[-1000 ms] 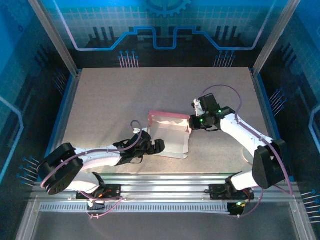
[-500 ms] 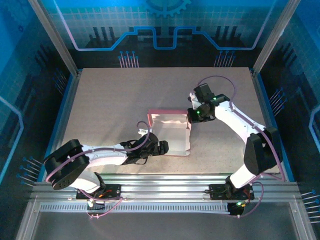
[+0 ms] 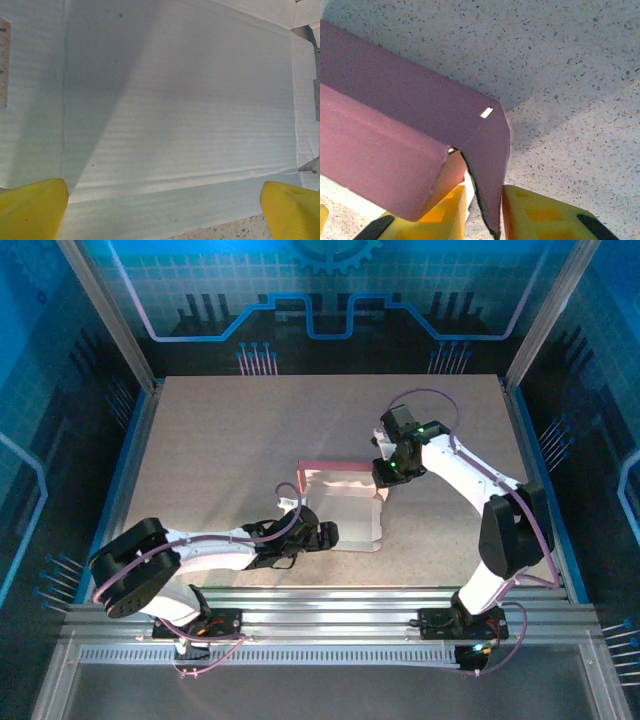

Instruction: Fold the paper box

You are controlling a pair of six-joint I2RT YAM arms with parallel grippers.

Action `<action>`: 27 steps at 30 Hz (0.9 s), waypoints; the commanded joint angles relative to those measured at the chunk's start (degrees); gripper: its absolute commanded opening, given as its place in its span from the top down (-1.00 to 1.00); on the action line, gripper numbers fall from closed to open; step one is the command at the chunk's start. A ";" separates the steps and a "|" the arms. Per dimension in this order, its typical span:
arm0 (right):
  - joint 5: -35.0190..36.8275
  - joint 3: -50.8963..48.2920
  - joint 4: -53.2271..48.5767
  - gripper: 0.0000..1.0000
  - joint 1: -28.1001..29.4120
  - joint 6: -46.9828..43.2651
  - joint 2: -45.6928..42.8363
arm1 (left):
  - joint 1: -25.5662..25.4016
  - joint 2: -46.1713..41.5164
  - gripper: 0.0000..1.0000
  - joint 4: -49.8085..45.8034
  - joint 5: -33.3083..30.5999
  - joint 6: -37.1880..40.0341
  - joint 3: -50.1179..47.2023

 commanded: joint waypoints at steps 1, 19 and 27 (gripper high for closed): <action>-0.02 -1.53 -1.07 0.44 0.75 -0.13 -0.58 | -0.79 1.88 -0.99 -4.47 2.75 -1.50 0.09; -0.74 -0.86 -4.63 0.75 0.53 0.07 -0.71 | -0.79 2.23 -0.99 -5.26 2.54 -1.53 0.57; -3.54 0.89 -5.80 0.83 0.57 0.00 0.18 | -0.79 2.49 -0.99 -5.46 2.12 -1.23 0.62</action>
